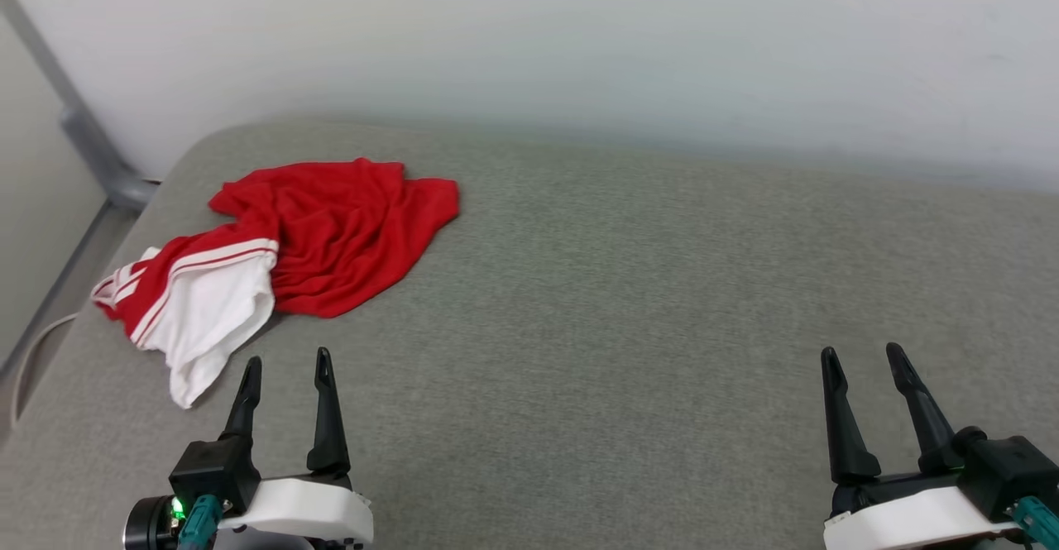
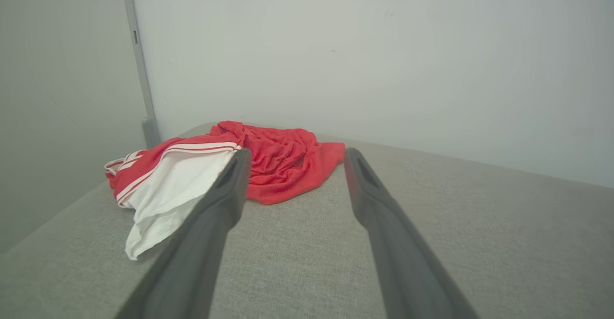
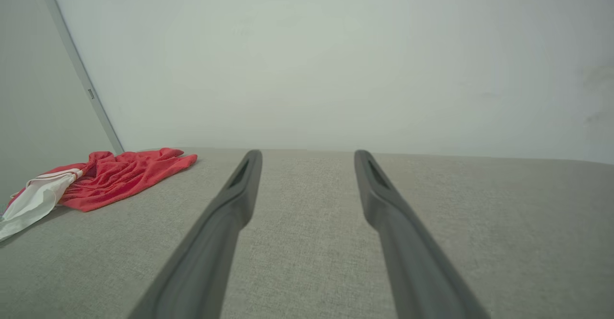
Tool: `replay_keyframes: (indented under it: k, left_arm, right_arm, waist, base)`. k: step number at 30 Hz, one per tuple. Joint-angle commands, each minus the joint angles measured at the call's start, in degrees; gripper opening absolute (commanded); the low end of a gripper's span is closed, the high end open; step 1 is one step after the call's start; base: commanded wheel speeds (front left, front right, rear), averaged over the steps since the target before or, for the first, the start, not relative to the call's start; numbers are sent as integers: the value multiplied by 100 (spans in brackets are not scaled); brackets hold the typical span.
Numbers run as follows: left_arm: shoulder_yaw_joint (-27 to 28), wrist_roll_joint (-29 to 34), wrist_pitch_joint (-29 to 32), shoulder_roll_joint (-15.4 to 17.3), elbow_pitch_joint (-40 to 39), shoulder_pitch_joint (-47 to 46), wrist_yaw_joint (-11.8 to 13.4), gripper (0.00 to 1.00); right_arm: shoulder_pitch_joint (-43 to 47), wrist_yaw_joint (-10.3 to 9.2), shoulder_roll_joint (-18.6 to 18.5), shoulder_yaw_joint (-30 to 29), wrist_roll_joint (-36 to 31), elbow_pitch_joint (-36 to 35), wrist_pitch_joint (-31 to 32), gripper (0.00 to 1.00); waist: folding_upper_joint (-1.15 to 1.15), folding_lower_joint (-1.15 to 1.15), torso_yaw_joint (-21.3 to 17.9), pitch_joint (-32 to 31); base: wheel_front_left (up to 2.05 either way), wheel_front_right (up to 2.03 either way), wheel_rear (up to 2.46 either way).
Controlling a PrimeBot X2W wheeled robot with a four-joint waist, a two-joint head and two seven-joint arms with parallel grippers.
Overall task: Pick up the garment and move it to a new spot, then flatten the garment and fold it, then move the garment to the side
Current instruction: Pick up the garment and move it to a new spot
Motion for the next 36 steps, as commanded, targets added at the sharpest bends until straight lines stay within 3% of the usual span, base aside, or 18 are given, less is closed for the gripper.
replay_keyframes:
  k: [1, 20, 28, 36]
  left_arm:
    - [23, -29, -15, -4, 6, -2, 19, 100]
    - [183, -144, -16, -4, 36, 69, 14, 100]
    - [247, -193, -16, -4, 64, 88, -13, 100]
    - [297, -347, -16, -4, 98, -13, -58, 100]
  right_arm:
    - [51, -4, 7, 4, -61, -20, -12, 100]
    - [38, -4, 7, 149, -221, -5, -12, 100]
    - [35, -4, 7, 206, -225, -4, -12, 100]
    - [-42, -4, 7, 239, -260, -2, -12, 100]
  waist:
    - [0, 0, 190, 11]
    - [0, 0, 1588, 62]
    - [0, 0, 1752, 56]
    - [0, 0, 1637, 131]
  base:
    - [0, 0, 0]
    - [0, 0, 0]
    - [0, 0, 0]
    - [0, 0, 0]
